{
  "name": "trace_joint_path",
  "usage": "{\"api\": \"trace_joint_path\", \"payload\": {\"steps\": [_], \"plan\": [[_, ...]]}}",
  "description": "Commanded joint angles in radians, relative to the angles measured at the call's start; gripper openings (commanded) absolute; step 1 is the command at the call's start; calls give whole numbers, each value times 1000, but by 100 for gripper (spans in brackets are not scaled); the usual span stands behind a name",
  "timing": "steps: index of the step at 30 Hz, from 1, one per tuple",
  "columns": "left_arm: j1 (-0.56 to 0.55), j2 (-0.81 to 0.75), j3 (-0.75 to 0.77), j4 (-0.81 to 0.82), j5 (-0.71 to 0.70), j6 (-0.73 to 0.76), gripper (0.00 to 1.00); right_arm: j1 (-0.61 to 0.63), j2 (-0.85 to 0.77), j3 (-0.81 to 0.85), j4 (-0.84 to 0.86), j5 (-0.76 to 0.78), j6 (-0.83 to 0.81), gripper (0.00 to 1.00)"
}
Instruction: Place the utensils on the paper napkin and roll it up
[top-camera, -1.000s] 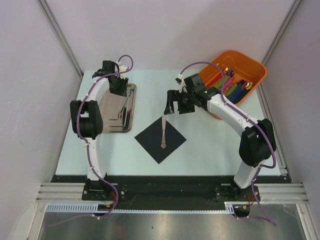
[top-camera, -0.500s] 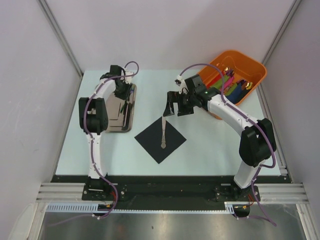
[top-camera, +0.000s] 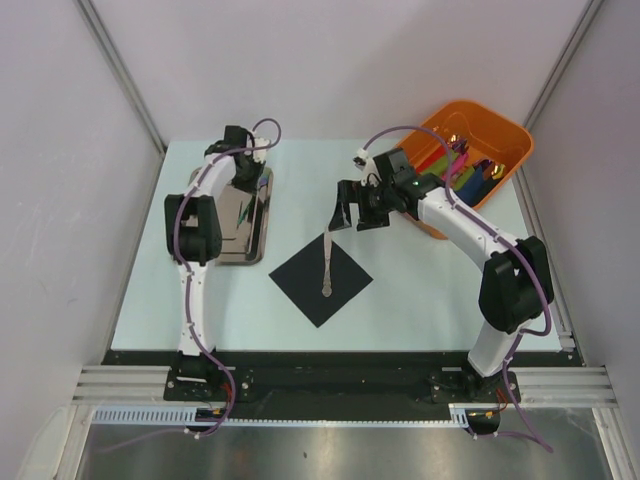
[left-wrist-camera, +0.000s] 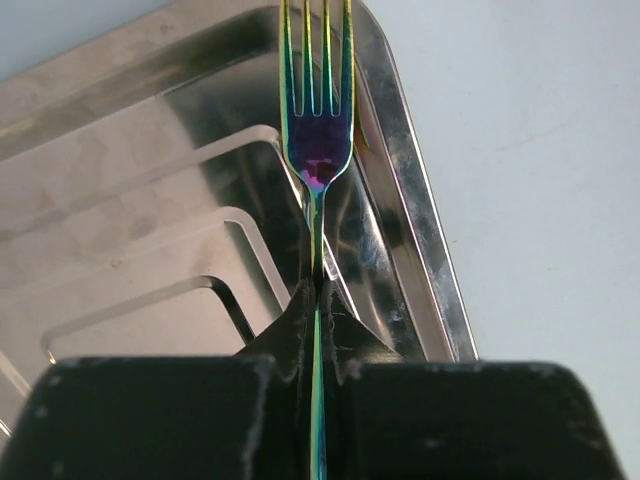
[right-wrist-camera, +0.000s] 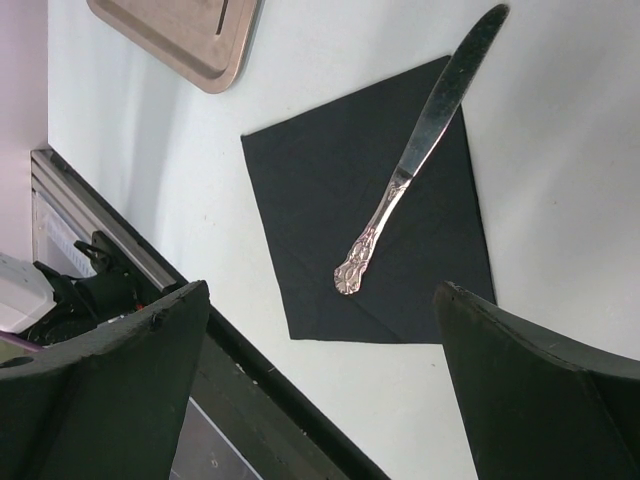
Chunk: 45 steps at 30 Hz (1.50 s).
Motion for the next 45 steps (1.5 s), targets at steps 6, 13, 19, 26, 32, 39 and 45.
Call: {"api": "trace_joint_path", "payload": {"steps": [6,13,19,26,32,39,45], "plan": [[-8,-191,26,-36,12,-37,0,-35,-48,2,27,-13,-8,100],[-45,-569,-291,45,-94,-343,0,-41,-93,-31,43,-12,6,100],[-134,-849,-616,129,-168,-624,0,-41,-122,-55,50,-13,4,100],[-308,-1025,-917,260,-173,-774,0,-41,-139,-113,73,0,-14,100],[-448,-950,-989,346,-152,-824,0,-47,-137,-152,89,-15,-22,100],[-502,-808,-1011,432,-113,-871,0,-73,-119,-138,103,-58,9,100],[-516,-707,-985,469,-112,-862,0,-82,-113,-152,107,-61,4,100]]}}
